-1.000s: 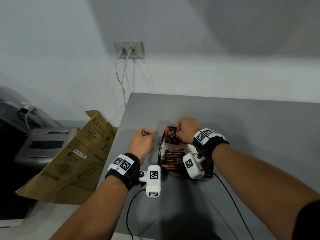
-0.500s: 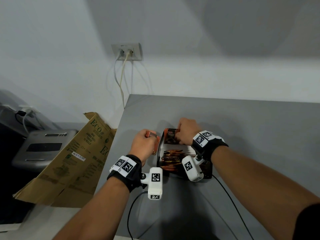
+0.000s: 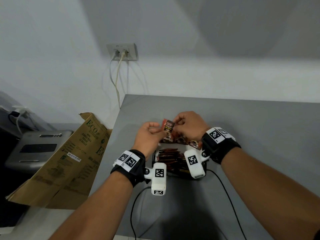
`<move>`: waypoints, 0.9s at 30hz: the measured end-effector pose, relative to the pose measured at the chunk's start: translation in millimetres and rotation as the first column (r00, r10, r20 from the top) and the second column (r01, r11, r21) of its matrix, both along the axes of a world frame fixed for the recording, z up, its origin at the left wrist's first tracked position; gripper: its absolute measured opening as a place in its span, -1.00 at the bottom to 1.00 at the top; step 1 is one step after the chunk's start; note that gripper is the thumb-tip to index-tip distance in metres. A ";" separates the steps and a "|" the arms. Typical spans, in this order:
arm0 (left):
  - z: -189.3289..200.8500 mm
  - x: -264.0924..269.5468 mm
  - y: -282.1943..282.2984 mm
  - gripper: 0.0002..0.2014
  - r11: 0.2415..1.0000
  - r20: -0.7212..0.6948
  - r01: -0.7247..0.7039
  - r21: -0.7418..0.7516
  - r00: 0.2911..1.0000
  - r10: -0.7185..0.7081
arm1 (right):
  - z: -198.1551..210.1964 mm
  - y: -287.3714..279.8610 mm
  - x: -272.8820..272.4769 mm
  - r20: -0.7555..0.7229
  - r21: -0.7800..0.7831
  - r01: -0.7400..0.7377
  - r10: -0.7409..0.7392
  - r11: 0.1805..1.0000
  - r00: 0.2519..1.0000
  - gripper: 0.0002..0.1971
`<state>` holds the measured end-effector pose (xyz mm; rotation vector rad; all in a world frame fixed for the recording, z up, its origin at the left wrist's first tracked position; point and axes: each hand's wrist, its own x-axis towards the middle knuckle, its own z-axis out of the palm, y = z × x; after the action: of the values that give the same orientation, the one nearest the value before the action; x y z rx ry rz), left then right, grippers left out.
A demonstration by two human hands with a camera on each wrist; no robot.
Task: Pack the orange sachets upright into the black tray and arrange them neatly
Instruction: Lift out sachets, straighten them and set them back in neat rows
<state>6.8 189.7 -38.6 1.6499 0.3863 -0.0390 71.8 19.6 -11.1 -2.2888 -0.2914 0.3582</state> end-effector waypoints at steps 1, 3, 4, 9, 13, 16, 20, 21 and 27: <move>-2.1 0.1 1.7 -0.73 1.000 -0.016 -0.024 0.018 1.000 0.024 | -3.2 -5.6 2.1 0.016 -0.043 0.040 -0.039 0.998 0.999 -0.82; -5.2 -1.6 5.8 -0.79 0.997 -0.032 -0.040 0.063 0.999 0.042 | -11.7 -14.9 4.4 0.039 -0.156 0.083 -0.078 0.984 0.996 -0.82; -6.8 -2.9 7.5 -0.80 0.996 -0.033 -0.035 0.081 0.999 0.038 | -16.4 -18.4 4.1 0.043 -0.205 0.085 -0.078 0.975 0.996 -0.83; -14.9 -9.3 13.3 -0.84 0.994 -0.048 -0.017 0.106 0.999 0.022 | -30.5 -24.2 -2.1 0.032 -0.326 0.047 -0.039 0.944 0.999 -0.83; -18.4 -11.8 17.6 -0.85 0.993 -0.068 0.004 0.119 0.998 0.004 | -34.2 -21.9 -1.7 0.038 -0.357 0.042 -0.031 0.933 0.999 -0.85; -20.3 -12.0 20.0 -0.85 0.993 -0.081 0.013 0.119 0.997 -0.003 | -34.6 -18.9 -0.8 0.050 -0.369 0.039 -0.022 0.929 0.999 -0.89; -20.8 -11.1 21.4 -0.86 0.992 -0.084 0.017 0.126 0.996 -0.006 | -35.5 -16.3 0.0 0.063 -0.383 0.068 -0.047 0.921 0.997 -0.89; -20.7 -11.2 21.3 -0.86 0.992 -0.084 0.018 0.128 0.996 -0.007 | -36.0 -16.0 -0.2 0.064 -0.389 0.073 -0.052 0.918 0.997 -0.89; -21.1 -10.3 19.3 -0.87 0.991 -0.088 0.015 0.133 0.996 -0.003 | -36.4 -14.5 -1.4 0.084 -0.381 0.093 -0.066 0.920 0.994 -0.85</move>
<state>-3.5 209.0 -59.8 1.7865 0.4567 -0.0944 70.4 5.0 -47.5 -2.6964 -0.1710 0.3157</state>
